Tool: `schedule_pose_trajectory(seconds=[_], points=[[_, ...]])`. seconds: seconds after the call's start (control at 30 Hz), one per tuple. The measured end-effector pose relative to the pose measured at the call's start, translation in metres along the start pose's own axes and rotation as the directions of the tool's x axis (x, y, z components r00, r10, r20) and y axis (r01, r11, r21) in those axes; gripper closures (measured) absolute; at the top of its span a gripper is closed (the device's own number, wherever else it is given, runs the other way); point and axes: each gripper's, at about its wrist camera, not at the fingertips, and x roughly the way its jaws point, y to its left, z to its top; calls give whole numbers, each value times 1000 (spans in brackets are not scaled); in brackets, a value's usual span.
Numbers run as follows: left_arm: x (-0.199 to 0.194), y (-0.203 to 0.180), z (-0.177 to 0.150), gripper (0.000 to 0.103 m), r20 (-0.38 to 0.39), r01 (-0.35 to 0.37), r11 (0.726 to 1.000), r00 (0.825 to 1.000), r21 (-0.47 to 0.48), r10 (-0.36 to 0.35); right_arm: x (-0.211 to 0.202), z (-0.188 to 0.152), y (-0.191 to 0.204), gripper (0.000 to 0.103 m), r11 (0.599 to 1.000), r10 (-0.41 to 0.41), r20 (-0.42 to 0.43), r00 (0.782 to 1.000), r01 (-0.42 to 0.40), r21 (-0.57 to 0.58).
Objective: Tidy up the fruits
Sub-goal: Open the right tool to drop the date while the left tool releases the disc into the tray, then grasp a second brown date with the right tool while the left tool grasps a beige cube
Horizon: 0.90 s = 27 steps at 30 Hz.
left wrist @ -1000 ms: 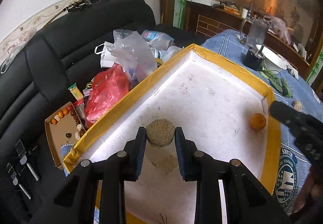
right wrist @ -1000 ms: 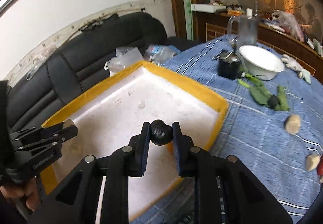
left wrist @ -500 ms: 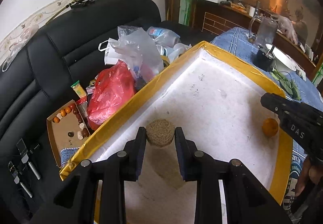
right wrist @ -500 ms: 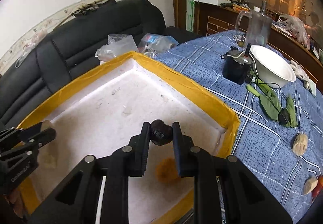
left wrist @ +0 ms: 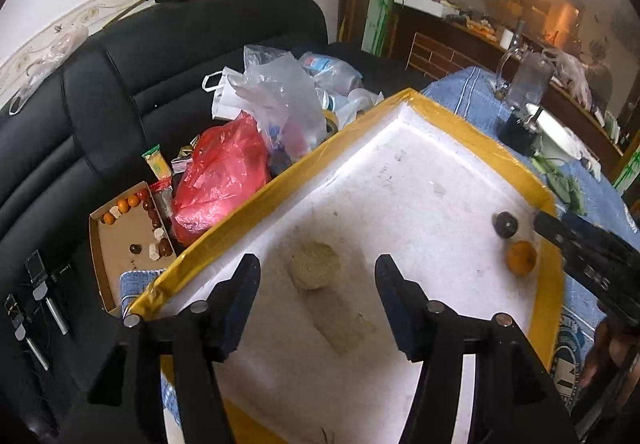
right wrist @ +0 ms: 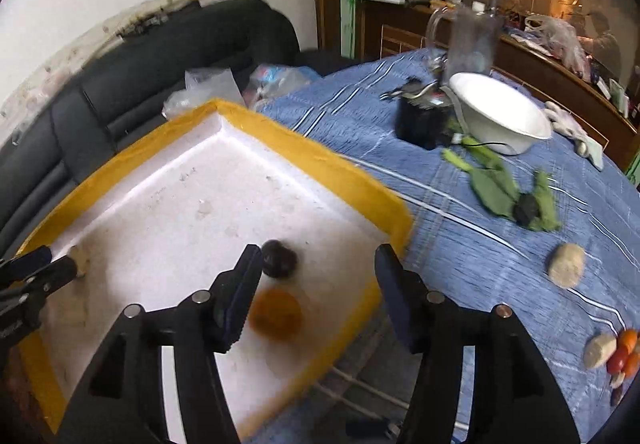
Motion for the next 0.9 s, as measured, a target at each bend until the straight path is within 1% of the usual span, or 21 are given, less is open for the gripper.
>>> schedule_pose_trajectory(seconds=[0.07, 0.13, 0.2, 0.3, 0.4, 0.5, 0.57, 0.6, 0.63, 0.7, 0.73, 0.8, 0.83, 0.9], points=[[-9, -4, -2, 42, 35, -6, 1000, 999, 1, 6, -21, -10, -13, 35, 999, -26, 37, 999, 25, 30], [-20, -10, -5, 37, 71, 4, 1000, 997, -2, -3, -46, -25, -30, 34, 997, -23, 74, 997, 17, 75], [-28, -18, -7, 37, 84, 19, 1000, 996, 3, -19, -68, -43, -46, 32, 994, -35, 104, 994, 24, 110], [-41, -44, -14, 36, 105, 48, 997, 993, 53, -54, -99, -75, -77, 31, 986, -79, 124, 989, 60, 156], [-48, -75, -22, 34, 109, 93, 989, 988, 114, -105, -125, -108, -116, 31, 969, -138, 120, 983, 109, 219], [-47, -120, -35, 34, 85, 141, 970, 983, 200, -161, -146, -142, -164, 31, 937, -231, 85, 969, 197, 290], [-44, -148, -42, 34, 59, 172, 952, 980, 254, -193, -154, -163, -203, 32, 898, -293, 36, 956, 262, 354], [-43, -167, -47, 34, 46, 191, 939, 976, 287, -212, -157, -171, -216, 33, 882, -309, 14, 951, 281, 377], [-43, -178, -50, 34, 40, 200, 931, 974, 305, -223, -159, -178, -231, 35, 867, -326, -9, 945, 302, 397], [-40, -207, -57, 34, 22, 230, 907, 967, 352, -253, -156, -187, -256, 39, 847, -345, -56, 937, 336, 411], [-38, -221, -61, 34, 10, 241, 897, 965, 372, -263, -155, -188, -263, 40, 846, -342, -68, 937, 338, 412], [-33, -243, -67, 34, -16, 262, 878, 960, 400, -279, -151, -186, -276, 47, 850, -337, -81, 938, 340, 402], [-30, -255, -70, 34, -28, 270, 868, 958, 417, -284, -148, -184, -280, 49, 852, -335, -88, 938, 341, 396], [-25, -273, -75, 34, -45, 278, 849, 956, 448, -289, -141, -177, -287, 55, 858, -329, -92, 940, 338, 386]])
